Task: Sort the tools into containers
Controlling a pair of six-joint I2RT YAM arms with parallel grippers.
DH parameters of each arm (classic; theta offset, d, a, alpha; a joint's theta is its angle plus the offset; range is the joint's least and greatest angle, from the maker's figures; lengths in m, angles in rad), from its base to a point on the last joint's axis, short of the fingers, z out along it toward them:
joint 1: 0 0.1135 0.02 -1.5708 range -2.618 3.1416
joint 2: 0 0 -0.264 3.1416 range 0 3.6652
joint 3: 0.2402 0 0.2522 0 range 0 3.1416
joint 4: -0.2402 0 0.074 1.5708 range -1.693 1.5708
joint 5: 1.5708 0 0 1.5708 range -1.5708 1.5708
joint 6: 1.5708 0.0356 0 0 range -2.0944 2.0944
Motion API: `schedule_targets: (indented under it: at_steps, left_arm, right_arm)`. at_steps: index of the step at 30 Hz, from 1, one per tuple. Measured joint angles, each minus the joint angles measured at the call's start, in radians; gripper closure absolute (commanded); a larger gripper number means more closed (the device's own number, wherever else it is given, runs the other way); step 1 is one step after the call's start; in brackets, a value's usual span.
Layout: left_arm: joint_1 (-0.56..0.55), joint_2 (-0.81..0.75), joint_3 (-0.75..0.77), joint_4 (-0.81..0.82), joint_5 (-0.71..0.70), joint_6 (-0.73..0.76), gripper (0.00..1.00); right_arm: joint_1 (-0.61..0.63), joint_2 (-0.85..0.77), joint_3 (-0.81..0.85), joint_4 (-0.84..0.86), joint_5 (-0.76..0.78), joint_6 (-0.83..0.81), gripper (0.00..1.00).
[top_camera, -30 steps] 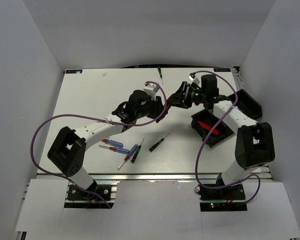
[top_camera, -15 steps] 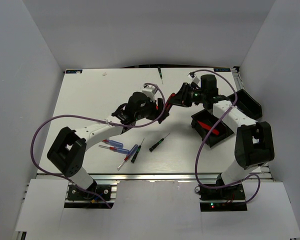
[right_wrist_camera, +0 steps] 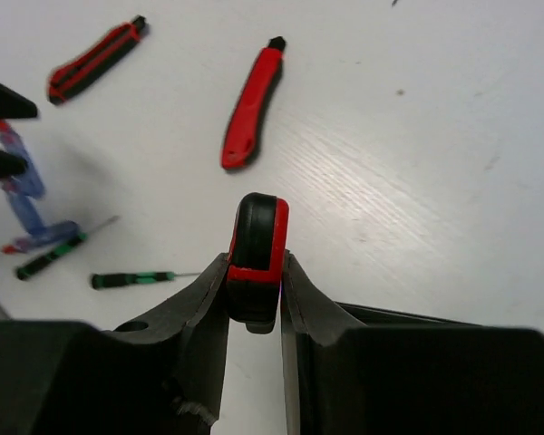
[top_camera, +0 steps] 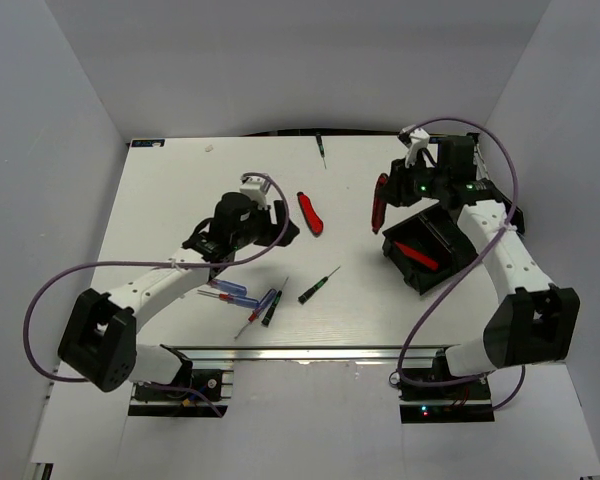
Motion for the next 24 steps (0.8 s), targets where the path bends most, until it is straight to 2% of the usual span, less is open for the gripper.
schedule_targets:
  at_steps: [8,16,17,18,21,24]
  left_arm:
    - [0.129,-0.090,-0.056,-0.145,-0.039,0.040,0.17]
    - [0.157,-0.146,-0.063,-0.207,-0.078,0.087,0.16]
    - [0.159,-0.149,-0.063,-0.211,-0.082,0.090,0.16]
    - [0.160,-0.151,-0.063,-0.215,-0.086,0.093,0.16]
    - [0.166,-0.157,-0.064,-0.231,-0.096,0.101,0.16]
    - [0.172,-0.167,-0.072,-0.241,-0.101,0.105,0.16]
  right_arm:
    - [-0.014,-0.066,0.043,-0.190,0.167,-0.372,1.00]
    - [-0.018,-0.024,-0.061,-0.215,0.377,-0.536,0.99]
    - [-0.019,-0.011,-0.072,-0.215,0.396,-0.549,0.92]
    - [-0.019,0.001,-0.083,-0.217,0.413,-0.560,0.79]
    - [-0.020,0.036,-0.093,-0.232,0.439,-0.586,0.57]
    - [-0.020,0.047,-0.092,-0.241,0.443,-0.607,0.46]
